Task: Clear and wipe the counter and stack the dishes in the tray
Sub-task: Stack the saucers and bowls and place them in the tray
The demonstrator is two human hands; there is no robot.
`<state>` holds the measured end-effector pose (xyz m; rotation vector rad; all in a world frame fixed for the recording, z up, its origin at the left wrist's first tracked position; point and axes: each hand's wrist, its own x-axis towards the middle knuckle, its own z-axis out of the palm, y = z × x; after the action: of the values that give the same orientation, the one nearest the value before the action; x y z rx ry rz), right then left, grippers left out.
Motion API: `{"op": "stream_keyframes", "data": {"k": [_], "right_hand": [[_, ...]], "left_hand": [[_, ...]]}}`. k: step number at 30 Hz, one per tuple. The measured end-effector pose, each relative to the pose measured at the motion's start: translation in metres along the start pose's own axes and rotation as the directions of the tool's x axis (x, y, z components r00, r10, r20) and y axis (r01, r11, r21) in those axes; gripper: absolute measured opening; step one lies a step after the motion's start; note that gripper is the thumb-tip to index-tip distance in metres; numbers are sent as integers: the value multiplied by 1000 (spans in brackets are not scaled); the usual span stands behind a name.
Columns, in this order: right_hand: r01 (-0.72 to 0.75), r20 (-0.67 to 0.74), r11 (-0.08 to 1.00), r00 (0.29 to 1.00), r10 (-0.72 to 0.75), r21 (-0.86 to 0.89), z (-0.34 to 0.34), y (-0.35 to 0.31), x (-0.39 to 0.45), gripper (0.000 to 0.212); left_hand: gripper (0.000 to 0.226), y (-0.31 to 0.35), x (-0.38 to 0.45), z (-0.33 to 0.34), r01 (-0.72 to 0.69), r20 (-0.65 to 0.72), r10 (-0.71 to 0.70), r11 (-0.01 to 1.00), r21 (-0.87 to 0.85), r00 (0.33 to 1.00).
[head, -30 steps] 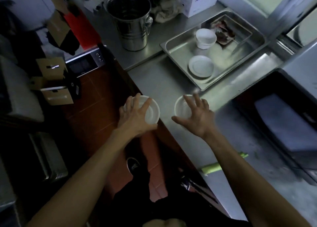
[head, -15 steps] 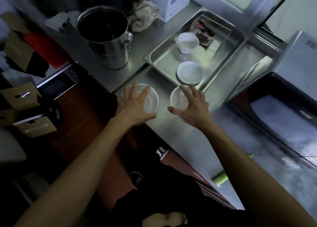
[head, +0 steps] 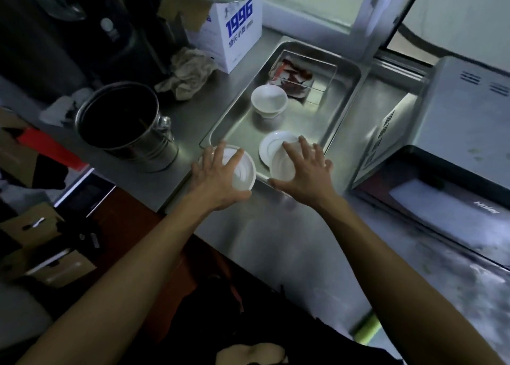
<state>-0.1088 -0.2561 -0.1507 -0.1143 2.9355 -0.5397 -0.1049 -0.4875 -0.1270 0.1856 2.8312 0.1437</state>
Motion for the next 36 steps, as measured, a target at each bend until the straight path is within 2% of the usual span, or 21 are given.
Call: {"op": "stream_keyframes", "data": {"k": [8, 20, 24, 29, 36], "right_hand": [[-49, -23, 999, 999, 49, 3, 16, 9, 34, 101], [-91, 120, 989, 987, 105, -117, 54, -6, 105, 109], [-150, 145, 980, 975, 168, -127, 66, -2, 123, 110], [-203, 174, 975, 961, 216, -90, 76, 6, 128, 109], [-182, 183, 981, 964, 192, -72, 81, 6, 135, 108]], "left_hand": [[106, 2, 43, -1, -82, 3, 82, 995, -49, 997], [106, -34, 123, 7, -204, 85, 217, 969, -137, 973], [106, -39, 144, 8, -233, 110, 249, 962, -140, 962], [106, -34, 163, 9, -269, 151, 294, 949, -166, 944], [107, -29, 177, 11, -324, 165, 351, 931, -167, 922]]}}
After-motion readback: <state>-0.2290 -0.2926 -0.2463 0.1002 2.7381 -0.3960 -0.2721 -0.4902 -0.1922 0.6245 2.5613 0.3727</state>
